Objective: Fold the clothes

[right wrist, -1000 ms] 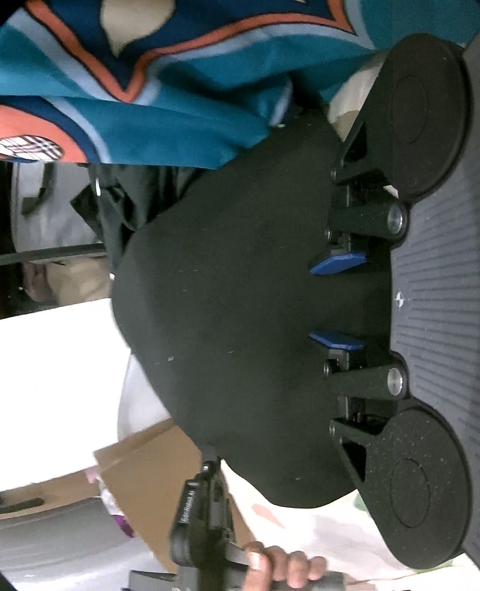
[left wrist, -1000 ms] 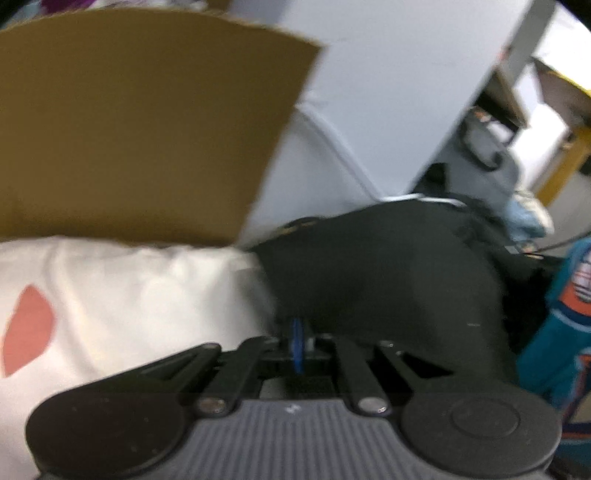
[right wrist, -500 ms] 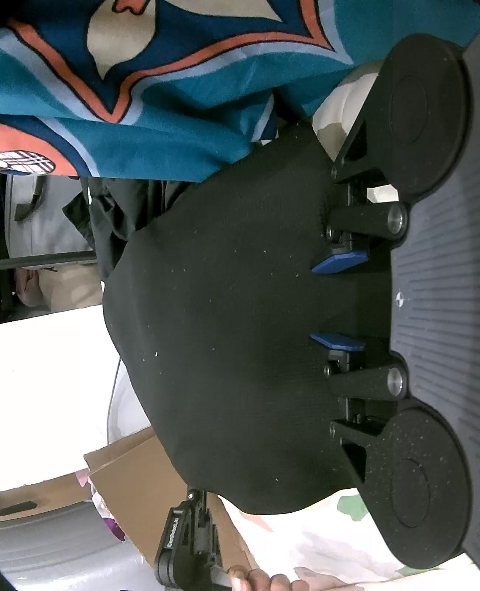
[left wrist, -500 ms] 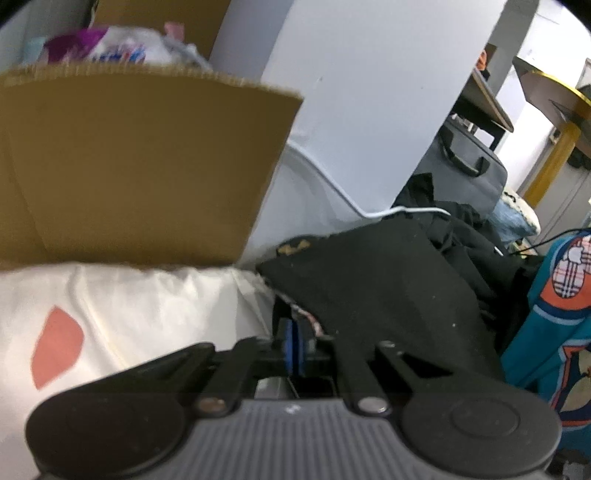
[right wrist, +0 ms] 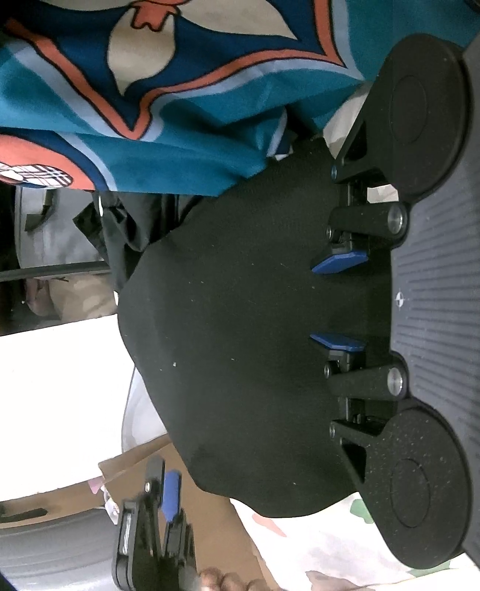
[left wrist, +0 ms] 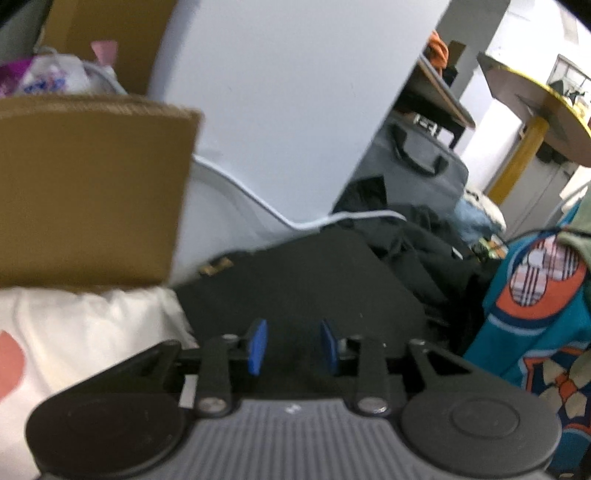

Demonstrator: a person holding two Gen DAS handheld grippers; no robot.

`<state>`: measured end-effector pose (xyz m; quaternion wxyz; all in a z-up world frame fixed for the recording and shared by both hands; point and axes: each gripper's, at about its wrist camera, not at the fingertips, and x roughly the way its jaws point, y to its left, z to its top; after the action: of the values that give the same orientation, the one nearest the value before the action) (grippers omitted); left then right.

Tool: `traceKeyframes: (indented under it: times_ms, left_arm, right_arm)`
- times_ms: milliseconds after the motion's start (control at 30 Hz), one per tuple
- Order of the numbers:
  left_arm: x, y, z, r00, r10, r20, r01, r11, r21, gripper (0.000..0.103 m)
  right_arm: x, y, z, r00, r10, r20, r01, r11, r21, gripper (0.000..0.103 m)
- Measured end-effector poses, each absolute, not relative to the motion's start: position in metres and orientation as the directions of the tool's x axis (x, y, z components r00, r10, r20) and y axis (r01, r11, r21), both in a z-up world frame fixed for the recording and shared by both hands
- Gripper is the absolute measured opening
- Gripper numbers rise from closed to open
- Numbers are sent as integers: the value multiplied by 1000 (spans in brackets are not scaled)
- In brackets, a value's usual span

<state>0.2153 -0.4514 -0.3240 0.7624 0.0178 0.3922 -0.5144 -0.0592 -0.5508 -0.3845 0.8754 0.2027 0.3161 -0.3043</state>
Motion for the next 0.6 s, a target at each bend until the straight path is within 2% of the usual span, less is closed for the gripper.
traceKeyframes:
  times_ms: [67,167,267,300,367,433,500,600]
  left_arm:
    - [213,-457,-332,158,-761,-629,801,472,-369,45]
    - [213,-460,-338,149,-752,-642,792,479,-378,46]
    - [217,-460,-323,134,-728,-672,771,503,-391,47]
    - [217,-460,-316,139,-717,-683,767,514,-385,52]
    - [214,-457,-303,159,-691,-705,761,540,-358,82]
    - [210,-454,-293,158,-666,-729,758,555,-343,85]
    - [206,-449,-281,152,-659,-737,754,559,-344,87]
    - [201,-444,-263,168,-630,-758,758,574,-310,96]
  right_arm:
    - [-58,-550,-385,615,-397,-681,660,732,169,43]
    - [-55,-550,-386,607,-375,-700,659,730,181,43]
    - [-52,-551,-386,599,-352,-719,659,727,193,45]
    - [-51,-551,-386,596,-344,-725,659,726,197,45]
    - [-48,-552,-382,591,-333,-735,663,719,207,46]
    - [-45,-553,-372,588,-320,-743,664,716,216,48]
    - [-41,-554,-360,586,-307,-750,662,714,225,60]
    - [-35,-555,-342,582,-286,-761,661,712,238,76]
